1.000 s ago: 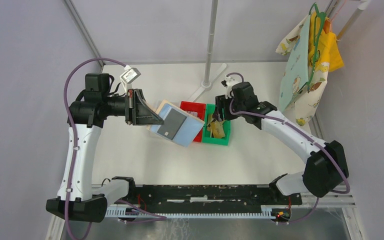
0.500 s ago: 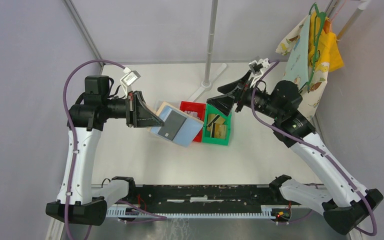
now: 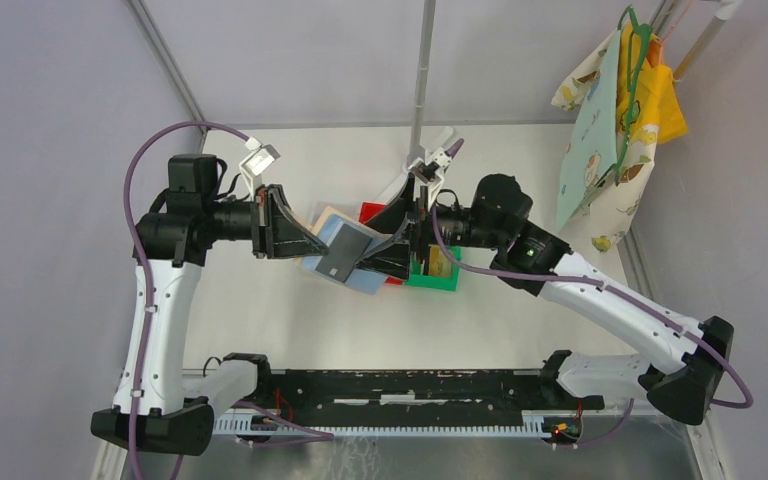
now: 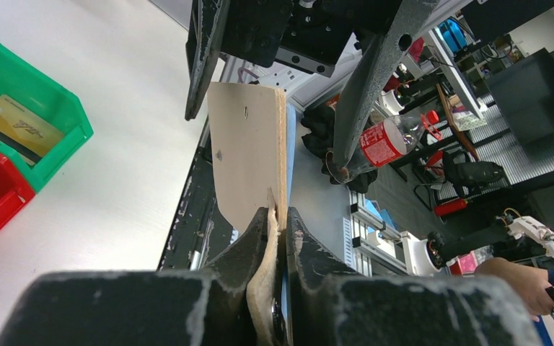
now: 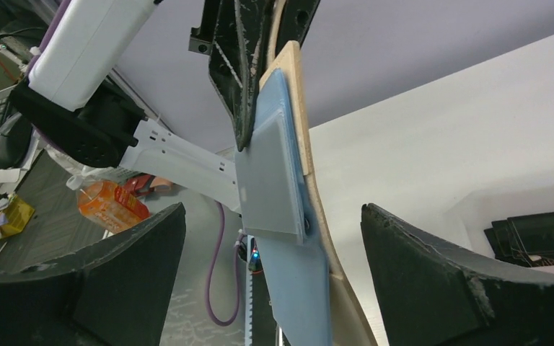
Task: Take the credit cards out of the card holder
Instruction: Place the credit card in the storage box, then remove the credit card from the card holder.
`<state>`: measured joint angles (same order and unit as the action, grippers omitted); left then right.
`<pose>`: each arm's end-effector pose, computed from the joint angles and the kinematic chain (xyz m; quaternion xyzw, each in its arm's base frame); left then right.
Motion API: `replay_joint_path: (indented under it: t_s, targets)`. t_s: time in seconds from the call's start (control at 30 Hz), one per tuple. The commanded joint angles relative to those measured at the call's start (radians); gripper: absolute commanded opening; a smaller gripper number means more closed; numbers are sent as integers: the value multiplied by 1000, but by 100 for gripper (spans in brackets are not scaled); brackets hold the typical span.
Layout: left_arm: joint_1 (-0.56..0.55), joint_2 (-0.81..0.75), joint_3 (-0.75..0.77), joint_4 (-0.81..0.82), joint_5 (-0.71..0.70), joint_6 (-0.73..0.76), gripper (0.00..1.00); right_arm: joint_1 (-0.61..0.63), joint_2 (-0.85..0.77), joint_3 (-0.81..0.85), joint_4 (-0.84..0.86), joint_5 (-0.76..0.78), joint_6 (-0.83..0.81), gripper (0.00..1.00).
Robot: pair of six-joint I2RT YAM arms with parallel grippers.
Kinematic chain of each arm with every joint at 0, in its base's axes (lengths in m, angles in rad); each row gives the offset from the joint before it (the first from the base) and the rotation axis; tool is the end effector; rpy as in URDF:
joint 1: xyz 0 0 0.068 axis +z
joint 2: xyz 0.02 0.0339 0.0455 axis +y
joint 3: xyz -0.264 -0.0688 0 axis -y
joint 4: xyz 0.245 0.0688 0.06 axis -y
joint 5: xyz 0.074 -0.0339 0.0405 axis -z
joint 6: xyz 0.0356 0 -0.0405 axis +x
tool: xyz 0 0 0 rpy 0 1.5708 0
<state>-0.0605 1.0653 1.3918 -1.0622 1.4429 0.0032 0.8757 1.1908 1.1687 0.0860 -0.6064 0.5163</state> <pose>0.1608 -0.0451 0.4272 0.2896 0.6775 -0.6122 0.2871 0.1582 0.2214 0.4198 -0.3310 0.6035 0.6030 0.4032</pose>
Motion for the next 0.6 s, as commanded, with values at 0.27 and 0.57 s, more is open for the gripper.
replay_joint_path:
  t_s: [0.27,0.57]
  targets:
    - [1,-6,-10,-56,-79,99,2,25,33,-29,197,-78,83,56]
    - [2,25,30,-156,-89,191,2,46,63,-71,238,-73,123,39]
